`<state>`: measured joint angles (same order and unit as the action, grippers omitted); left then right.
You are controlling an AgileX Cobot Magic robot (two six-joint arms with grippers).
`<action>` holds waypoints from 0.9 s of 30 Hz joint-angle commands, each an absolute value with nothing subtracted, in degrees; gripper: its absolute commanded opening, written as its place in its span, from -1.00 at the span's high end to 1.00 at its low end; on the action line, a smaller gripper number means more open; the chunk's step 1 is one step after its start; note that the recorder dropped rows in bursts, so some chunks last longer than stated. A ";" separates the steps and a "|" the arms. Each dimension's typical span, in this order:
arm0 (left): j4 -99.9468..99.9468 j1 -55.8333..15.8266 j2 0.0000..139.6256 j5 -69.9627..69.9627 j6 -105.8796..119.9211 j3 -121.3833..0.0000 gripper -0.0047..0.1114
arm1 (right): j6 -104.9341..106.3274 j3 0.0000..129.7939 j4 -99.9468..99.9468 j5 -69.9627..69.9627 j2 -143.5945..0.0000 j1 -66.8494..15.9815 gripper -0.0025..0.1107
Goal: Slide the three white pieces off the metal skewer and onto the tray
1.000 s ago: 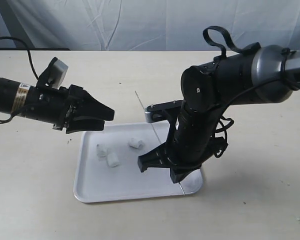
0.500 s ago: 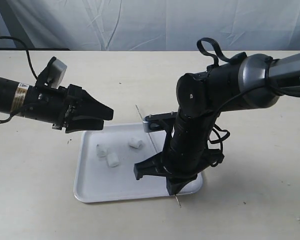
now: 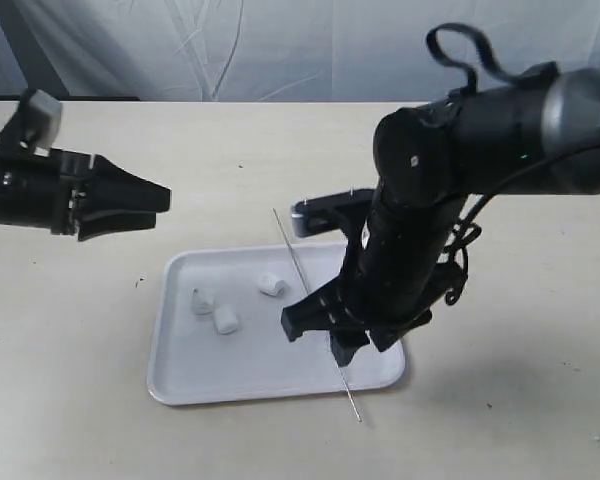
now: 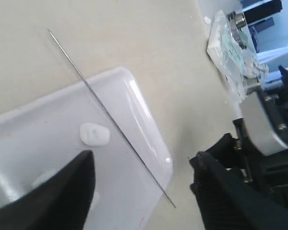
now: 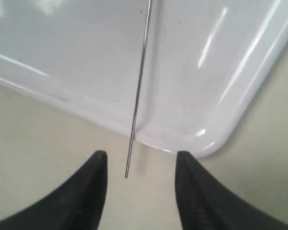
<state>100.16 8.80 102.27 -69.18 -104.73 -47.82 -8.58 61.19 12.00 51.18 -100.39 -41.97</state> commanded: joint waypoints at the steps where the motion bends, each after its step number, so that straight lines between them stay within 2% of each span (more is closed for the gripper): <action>1: 96.50 16.41 89.03 -69.55 -96.03 -39.99 -0.07 | -7.49 61.32 6.12 48.08 -89.17 -41.78 0.19; 5: 92.94 23.10 67.25 -66.57 -88.10 -29.83 -0.07 | -7.62 58.88 3.14 38.72 -76.98 -41.67 0.19; 7: 91.61 23.52 56.80 -64.22 -86.58 -26.21 -0.07 | -8.99 56.39 -1.52 35.58 -70.65 -41.67 0.29; 11: 91.16 23.52 44.48 -62.95 -86.99 -23.03 -0.07 | -24.32 50.65 -17.56 29.59 -60.55 -39.46 0.53; 16: 88.60 23.52 36.02 -64.28 -89.74 -22.19 -0.07 | -44.48 44.39 -36.48 28.90 -50.30 -35.40 0.95; 20: 84.95 23.42 29.92 -68.20 -89.74 -22.19 -0.07 | -46.89 41.86 -40.38 31.50 -45.34 -35.29 0.97; 27: 93.47 20.16 26.55 -69.96 -88.23 -22.19 -0.07 | -46.44 37.09 -44.21 37.20 -39.28 -35.29 0.97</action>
